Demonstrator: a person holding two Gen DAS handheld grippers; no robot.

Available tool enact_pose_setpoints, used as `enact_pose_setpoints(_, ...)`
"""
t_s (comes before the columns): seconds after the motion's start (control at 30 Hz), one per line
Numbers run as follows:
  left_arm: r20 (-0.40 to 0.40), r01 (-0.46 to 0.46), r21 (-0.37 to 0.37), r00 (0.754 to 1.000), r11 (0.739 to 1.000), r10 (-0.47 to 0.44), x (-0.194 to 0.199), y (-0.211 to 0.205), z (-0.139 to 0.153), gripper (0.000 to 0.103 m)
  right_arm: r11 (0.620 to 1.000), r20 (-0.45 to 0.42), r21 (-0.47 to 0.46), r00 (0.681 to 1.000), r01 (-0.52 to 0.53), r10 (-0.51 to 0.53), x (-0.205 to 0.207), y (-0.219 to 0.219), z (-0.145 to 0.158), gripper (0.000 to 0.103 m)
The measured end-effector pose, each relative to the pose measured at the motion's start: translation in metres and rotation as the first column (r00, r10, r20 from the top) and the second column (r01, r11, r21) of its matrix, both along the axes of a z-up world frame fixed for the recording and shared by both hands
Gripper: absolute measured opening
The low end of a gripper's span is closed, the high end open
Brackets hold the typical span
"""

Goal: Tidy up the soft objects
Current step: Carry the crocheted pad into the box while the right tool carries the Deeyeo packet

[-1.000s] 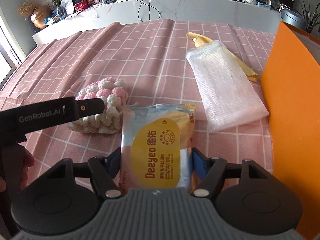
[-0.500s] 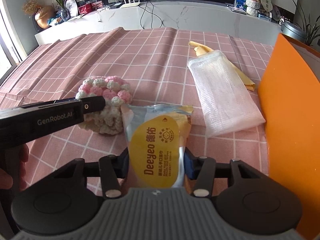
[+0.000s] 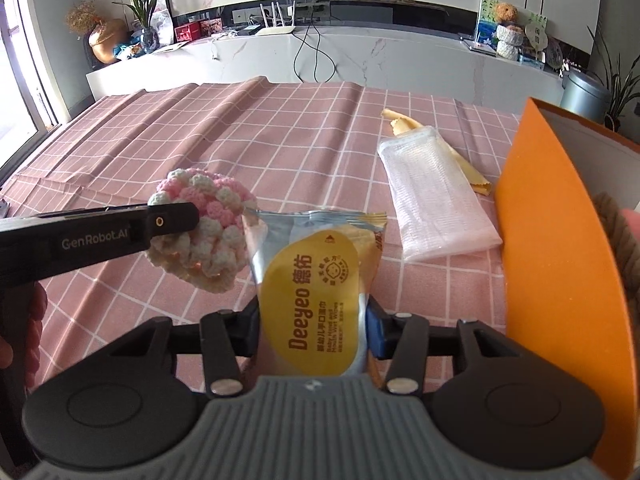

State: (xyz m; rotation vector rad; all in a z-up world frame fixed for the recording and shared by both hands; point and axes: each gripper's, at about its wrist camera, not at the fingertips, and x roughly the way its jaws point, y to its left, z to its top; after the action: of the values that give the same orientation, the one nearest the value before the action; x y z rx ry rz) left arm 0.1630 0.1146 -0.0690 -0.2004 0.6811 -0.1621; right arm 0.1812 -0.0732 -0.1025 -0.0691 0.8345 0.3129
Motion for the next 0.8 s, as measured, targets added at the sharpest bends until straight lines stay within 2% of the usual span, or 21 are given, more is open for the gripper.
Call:
enact_pose_setpoints(0.27,0.044,0.039,0.039,0.998,0.998,-0.040,-0.034,-0.020,0.020,0.030,1.000,0.084,0.003,0.996,-0.003,0.003,-0.034,-0.021,0.027,0.049)
enact_pose_setpoints(0.43,0.073,0.073,0.011,0.995,0.997,-0.073,-0.047,-0.032,0.034,0.030,1.000,0.140,0.009,0.990,0.007,-0.009,-0.056,-0.038,0.044,0.049)
enact_pose_setpoints(0.8,0.190,0.184,0.013,0.965,0.983,-0.183,-0.058,-0.081,0.083,0.030,0.997,0.236,0.044,0.969,0.067,-0.076,-0.084,-0.103,0.091,0.049)
